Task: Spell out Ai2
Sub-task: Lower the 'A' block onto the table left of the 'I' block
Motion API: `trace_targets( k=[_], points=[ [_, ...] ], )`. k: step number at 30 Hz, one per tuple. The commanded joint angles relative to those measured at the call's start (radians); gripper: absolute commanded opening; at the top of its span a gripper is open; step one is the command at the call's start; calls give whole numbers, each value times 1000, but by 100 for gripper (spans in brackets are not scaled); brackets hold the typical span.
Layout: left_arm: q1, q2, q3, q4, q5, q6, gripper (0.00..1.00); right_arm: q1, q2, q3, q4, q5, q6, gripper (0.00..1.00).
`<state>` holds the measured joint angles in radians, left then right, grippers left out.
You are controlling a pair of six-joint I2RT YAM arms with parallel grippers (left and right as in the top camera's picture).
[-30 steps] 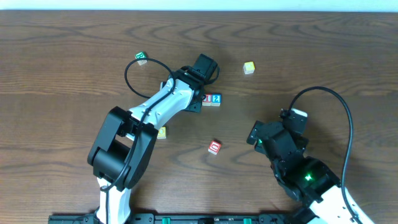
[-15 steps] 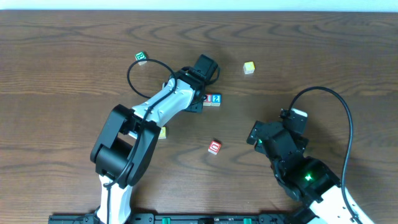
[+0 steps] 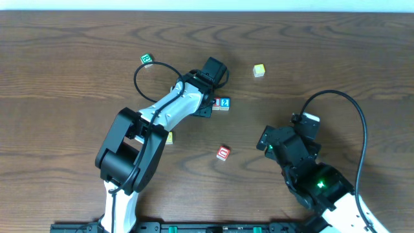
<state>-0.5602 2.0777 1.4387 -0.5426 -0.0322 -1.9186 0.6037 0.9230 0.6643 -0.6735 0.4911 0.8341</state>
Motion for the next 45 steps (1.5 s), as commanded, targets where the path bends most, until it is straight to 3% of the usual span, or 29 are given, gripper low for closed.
trace_targets(
  k=[1, 10, 14, 21, 33, 36, 40, 45],
  points=[
    [-4, 12, 23, -11, 4, -3, 7, 8, 1, -5, 0, 24, 18, 99],
    [-4, 12, 23, -38, 7, -3, 12, 8, 1, -5, 0, 24, 18, 99],
    [-4, 12, 23, -37, 7, -4, 29, 8, 1, -5, 0, 24, 18, 99],
    [-4, 12, 23, -30, 7, -8, 47, 8, 1, -5, 0, 24, 18, 99],
    [3, 7, 23, -23, 7, -8, 55, 8, 1, -5, 0, 24, 18, 99],
    [10, -2, 23, -39, 8, -7, 65, 8, 1, -5, 0, 24, 18, 99],
    [24, -32, 23, -79, 19, -6, 96, 8, 1, -5, 0, 24, 18, 99],
    [64, -98, 23, -126, -7, 34, 96, 8, 1, -5, 0, 24, 18, 99]
  ],
)
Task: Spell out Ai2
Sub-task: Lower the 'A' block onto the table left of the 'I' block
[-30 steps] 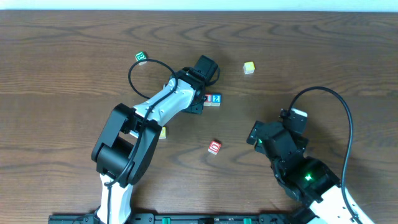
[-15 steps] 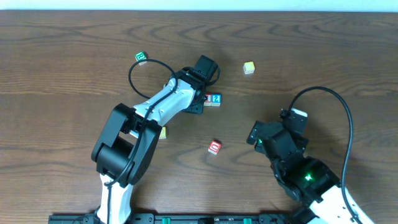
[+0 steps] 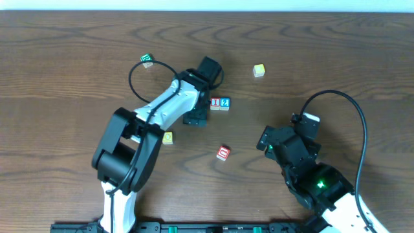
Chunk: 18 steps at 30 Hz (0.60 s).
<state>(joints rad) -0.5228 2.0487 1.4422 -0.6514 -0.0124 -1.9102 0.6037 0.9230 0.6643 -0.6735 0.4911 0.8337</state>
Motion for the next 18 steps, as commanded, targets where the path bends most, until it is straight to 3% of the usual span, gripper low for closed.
trace_targets(
  k=[1, 5, 8, 9, 11, 12, 13, 15, 18],
  points=[
    [39, -87, 19, -24, -45, 36, 96, 8, 1, -5, 0, 24, 18, 99],
    [107, -166, 19, -30, -120, 202, 96, 8, 1, -5, 0, 24, 18, 99],
    [158, -201, 19, -30, -125, 430, 100, 8, 1, -5, 0, 24, 18, 99],
    [174, -211, 19, -29, -126, 531, 80, 8, 1, -5, 0, 24, 18, 99],
    [200, -219, 19, -24, -125, 709, 56, 8, 1, -5, 0, 24, 18, 99],
    [211, -219, 19, -19, -131, 771, 31, 8, 1, -5, 0, 24, 18, 99],
    [225, -218, 19, -19, -135, 849, 15, 8, 1, -5, 0, 24, 19, 99],
    [243, -216, 19, -24, -132, 958, 6, 8, 1, -5, 0, 24, 19, 99],
    [241, -211, 15, -25, -126, 1089, 6, 8, 1, -5, 0, 24, 18, 99]
  ],
)
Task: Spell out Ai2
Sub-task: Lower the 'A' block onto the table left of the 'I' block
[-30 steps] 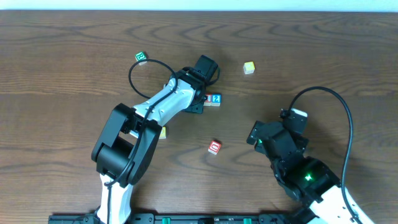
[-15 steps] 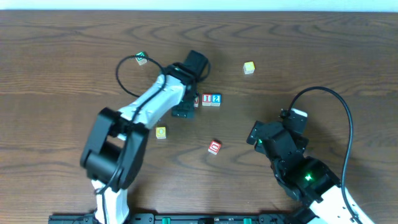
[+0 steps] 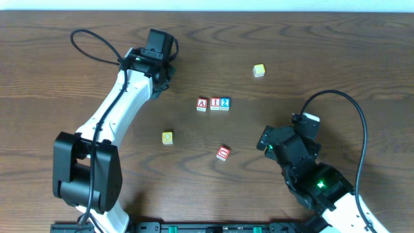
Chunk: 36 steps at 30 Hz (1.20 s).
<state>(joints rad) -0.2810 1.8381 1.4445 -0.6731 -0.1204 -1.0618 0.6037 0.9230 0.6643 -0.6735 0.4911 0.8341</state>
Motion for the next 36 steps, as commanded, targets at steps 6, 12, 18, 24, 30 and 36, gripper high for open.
trace_targets(
  k=[6, 12, 18, 24, 30, 36],
  points=[
    [-48, 7, 1, -15, 26, 608, 6, 8, 1, -5, 0, 24, 18, 99],
    [-63, 8, -12, -112, 253, 1041, 5, 8, 1, -5, 0, 24, 18, 99],
    [-77, 8, -82, -128, 343, 1151, 6, 8, 1, -5, 0, 24, 18, 99],
    [-130, 8, -153, -33, 423, 1204, 6, 8, 1, -5, 0, 24, 18, 99],
    [-172, 13, -159, 34, 356, 1225, 6, 8, 1, -5, 0, 24, 18, 99],
    [-181, 50, -159, 50, 357, 1184, 6, 8, 1, -5, 0, 24, 18, 99]
  ],
)
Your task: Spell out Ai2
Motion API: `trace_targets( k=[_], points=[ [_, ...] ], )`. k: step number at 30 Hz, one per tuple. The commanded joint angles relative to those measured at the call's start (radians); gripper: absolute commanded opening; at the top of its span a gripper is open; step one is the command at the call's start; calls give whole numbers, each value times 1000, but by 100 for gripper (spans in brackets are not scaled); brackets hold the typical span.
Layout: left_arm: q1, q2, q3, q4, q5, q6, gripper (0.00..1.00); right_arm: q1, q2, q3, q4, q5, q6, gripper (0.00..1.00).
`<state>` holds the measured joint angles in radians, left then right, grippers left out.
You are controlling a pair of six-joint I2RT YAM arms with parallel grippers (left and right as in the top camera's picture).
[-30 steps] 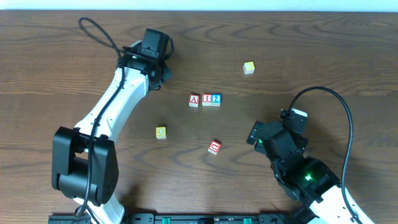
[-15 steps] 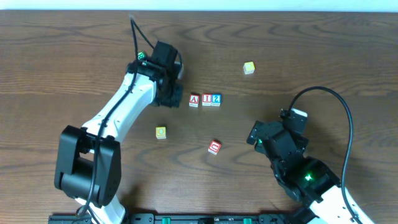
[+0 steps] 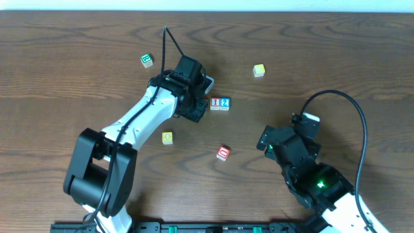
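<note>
Two lettered blocks stand side by side mid-table: the red I block (image 3: 215,103) and the blue 2 block (image 3: 224,103). My left gripper (image 3: 195,109) is down at the table just left of the I block. It covers the spot beside that block, so whatever lies under it is hidden. Its fingers are dark and bunched in the overhead view, and I cannot make out how they stand. My right gripper (image 3: 264,141) rests at the lower right, away from the blocks, its fingers not readable.
A green block (image 3: 147,60) lies at the upper left and a yellow block (image 3: 259,70) at the upper right. A yellow-green block (image 3: 167,137) and a red block (image 3: 224,153) lie nearer the front. The right arm's cable (image 3: 352,116) loops above its base.
My left gripper was up at the far left near the green block, with A, I and 2 in plain view. Now it is down left of the I block, covering the A block. The right arm is unchanged.
My left gripper stood over the spot left of the I and 2 blocks. Then it was slightly lower left of them. Then it was far away at the upper left, showing A, I, 2 in a row. Now it is back over the A block.
</note>
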<state>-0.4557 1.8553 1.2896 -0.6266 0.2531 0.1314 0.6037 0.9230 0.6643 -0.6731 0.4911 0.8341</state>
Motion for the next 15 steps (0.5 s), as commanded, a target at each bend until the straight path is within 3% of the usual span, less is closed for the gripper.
trace_targets(
  k=[1, 15],
  points=[
    [-10, 36, -4, 6, -17, -15, 6, 8, 1, -5, 0, 24, 18, 99],
    [-43, 93, -4, 38, -90, -122, 6, 8, 1, -5, 0, 24, 18, 99]
  ],
)
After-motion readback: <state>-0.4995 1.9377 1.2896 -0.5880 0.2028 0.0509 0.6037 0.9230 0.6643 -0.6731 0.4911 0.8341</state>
